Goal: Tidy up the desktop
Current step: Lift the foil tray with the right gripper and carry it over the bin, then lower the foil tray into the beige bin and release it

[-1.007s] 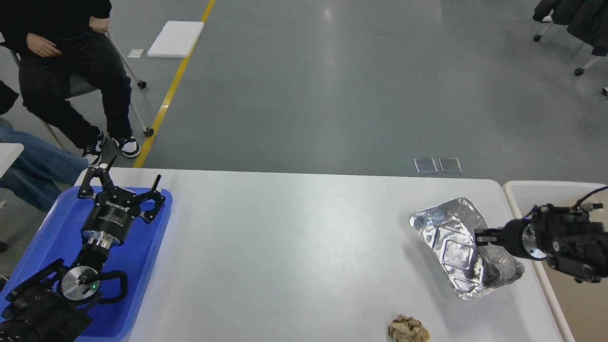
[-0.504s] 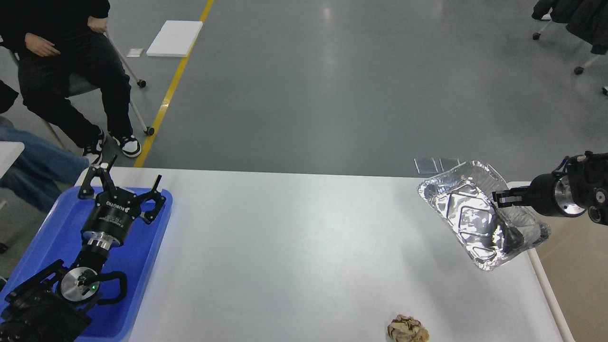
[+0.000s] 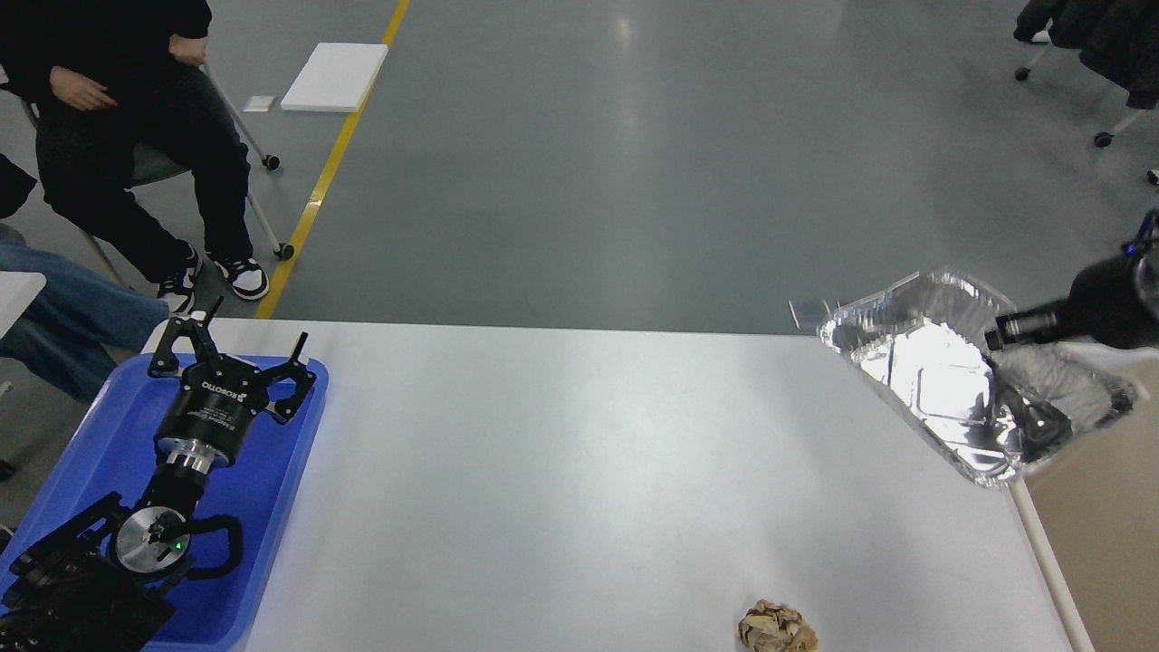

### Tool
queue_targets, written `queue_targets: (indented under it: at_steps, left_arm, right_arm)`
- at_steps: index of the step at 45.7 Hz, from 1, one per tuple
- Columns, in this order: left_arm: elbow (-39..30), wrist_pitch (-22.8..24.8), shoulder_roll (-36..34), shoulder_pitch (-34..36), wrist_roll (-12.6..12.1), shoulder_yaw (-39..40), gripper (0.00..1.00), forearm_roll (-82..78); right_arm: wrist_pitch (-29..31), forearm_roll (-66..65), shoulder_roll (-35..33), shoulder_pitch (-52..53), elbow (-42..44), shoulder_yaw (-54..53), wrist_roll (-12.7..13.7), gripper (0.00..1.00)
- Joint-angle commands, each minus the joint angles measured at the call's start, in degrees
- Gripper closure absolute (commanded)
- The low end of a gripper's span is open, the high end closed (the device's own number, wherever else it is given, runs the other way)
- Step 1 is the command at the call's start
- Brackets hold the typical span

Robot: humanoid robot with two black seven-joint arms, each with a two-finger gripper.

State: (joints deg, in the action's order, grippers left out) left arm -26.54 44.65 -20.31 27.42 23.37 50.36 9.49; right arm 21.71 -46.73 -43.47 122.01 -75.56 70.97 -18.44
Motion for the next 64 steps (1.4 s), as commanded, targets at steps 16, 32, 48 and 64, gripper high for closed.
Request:
queue_targets:
  at_steps: [16, 32, 48, 64]
  left_arm:
    - [0.0, 0.0, 0.0, 0.0, 0.0, 0.0, 0.01, 0.0]
    - [0.0, 0.0, -0.1, 0.0, 0.0, 0.0, 0.01, 0.0]
    - [0.0, 0.0, -0.1, 0.0, 0.0, 0.0, 0.01, 0.0]
    - [0.0, 0.0, -0.1, 0.0, 0.0, 0.0, 0.01, 0.0]
  right_arm:
    - [18.8, 1.8, -0.6, 22.1, -3.1, 1.1, 1.6, 1.00]
    - [18.6, 2.0, -3.5, 21.3, -2.4, 4.3, 2.5, 1.00]
    - [18.8, 0.8, -18.0, 16.9, 6.3, 4.3, 2.7, 1.00]
    - [17.1, 1.5, -25.3, 2.4, 18.6, 0.1, 2.7, 1.00]
